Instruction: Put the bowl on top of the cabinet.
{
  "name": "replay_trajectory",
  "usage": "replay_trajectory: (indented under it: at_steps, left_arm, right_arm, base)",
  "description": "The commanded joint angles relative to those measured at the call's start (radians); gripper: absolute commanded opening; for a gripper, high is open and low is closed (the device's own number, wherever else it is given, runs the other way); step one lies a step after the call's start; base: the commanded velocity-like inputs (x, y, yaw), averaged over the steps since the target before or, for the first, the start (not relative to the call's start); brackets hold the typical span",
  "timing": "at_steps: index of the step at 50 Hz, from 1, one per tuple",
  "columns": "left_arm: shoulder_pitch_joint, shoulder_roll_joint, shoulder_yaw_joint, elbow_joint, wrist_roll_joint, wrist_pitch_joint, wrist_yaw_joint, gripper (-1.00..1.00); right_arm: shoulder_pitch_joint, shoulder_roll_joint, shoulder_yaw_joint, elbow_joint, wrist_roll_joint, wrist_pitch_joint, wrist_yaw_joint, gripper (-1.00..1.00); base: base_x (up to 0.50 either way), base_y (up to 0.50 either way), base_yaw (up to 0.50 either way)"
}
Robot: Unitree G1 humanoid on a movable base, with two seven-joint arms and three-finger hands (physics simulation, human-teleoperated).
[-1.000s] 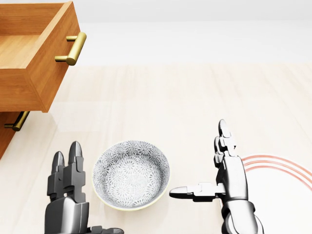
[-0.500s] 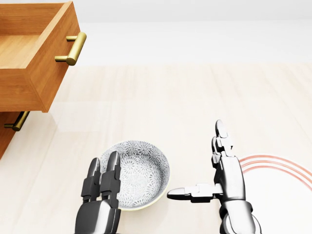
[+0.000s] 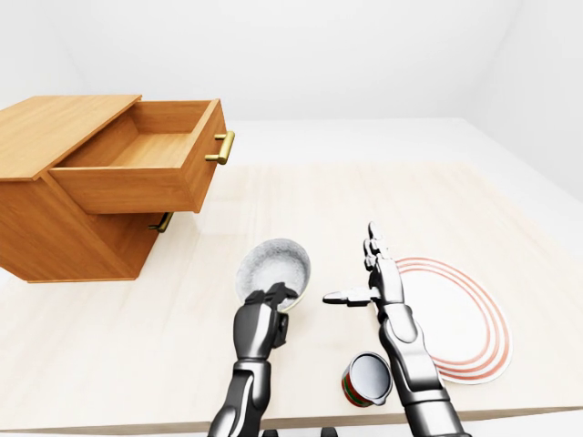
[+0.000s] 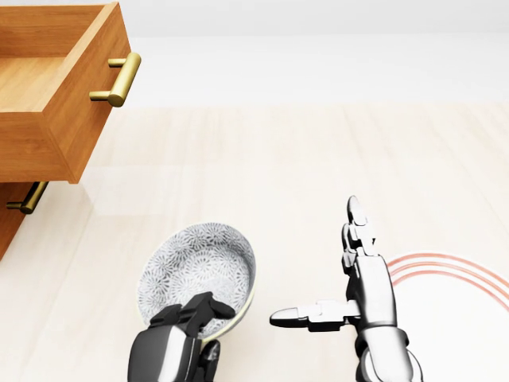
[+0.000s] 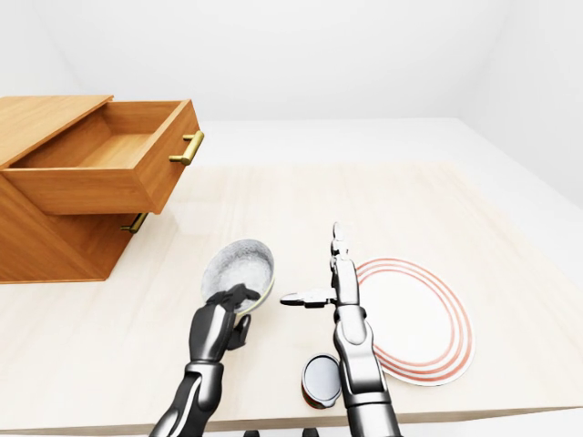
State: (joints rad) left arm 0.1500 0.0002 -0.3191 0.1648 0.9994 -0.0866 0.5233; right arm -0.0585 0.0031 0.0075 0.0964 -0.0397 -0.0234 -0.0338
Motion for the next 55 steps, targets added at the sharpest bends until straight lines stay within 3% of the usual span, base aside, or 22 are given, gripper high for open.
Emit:
replay_trajectory:
  at_steps: [1,18,40,42,47,51,55]
  left_arm:
    - [0.011,0.002,0.000,-0.008,-0.002,-0.001,0.000,-0.95]
    - [0.036,0.008,-0.011,-0.097,0.004,-0.001,0.000,-0.95]
    - [0.051,0.006,-0.012,-0.647,-0.004,-0.001,0.000,-0.95]
    - [0.041,0.003,-0.008,-0.686,-0.001,-0.001,-0.027,-0.95]
    - [-0.006,-0.010,0.016,-0.759,0.028,0.048,-0.114,-0.95]
    - [-0.092,-0.041,0.060,-0.874,0.061,0.130,-0.257,-0.95]
    - [-0.181,-0.061,0.114,-0.943,0.075,0.174,-0.369,-0.95]
  right_arm:
    - [-0.009,0.004,0.007,0.019,-0.009,-0.005,-0.002,1.00]
    - [0.001,0.006,0.015,0.005,-0.020,-0.003,0.004,1.00]
    - [0.032,0.007,0.023,-0.049,-0.027,0.007,0.004,1.00]
    - [0.034,0.008,0.024,-0.052,-0.029,0.008,0.003,1.00]
    - [0.034,0.008,0.026,-0.053,-0.031,0.009,0.003,1.00]
    - [0.045,0.008,0.027,-0.075,-0.030,0.017,0.005,1.00]
    - [0.043,0.008,0.026,-0.070,-0.028,0.014,0.007,1.00]
  base:
    - [0.00,0.00,0.00]
    - [0.00,0.00,0.00]
    - [0.00,0.00,0.00]
    - [0.00,0.00,0.00]
    - [0.00,0.00,0.00]
    - [0.00,0.00,0.00]
    - [0.00,0.00,0.00]
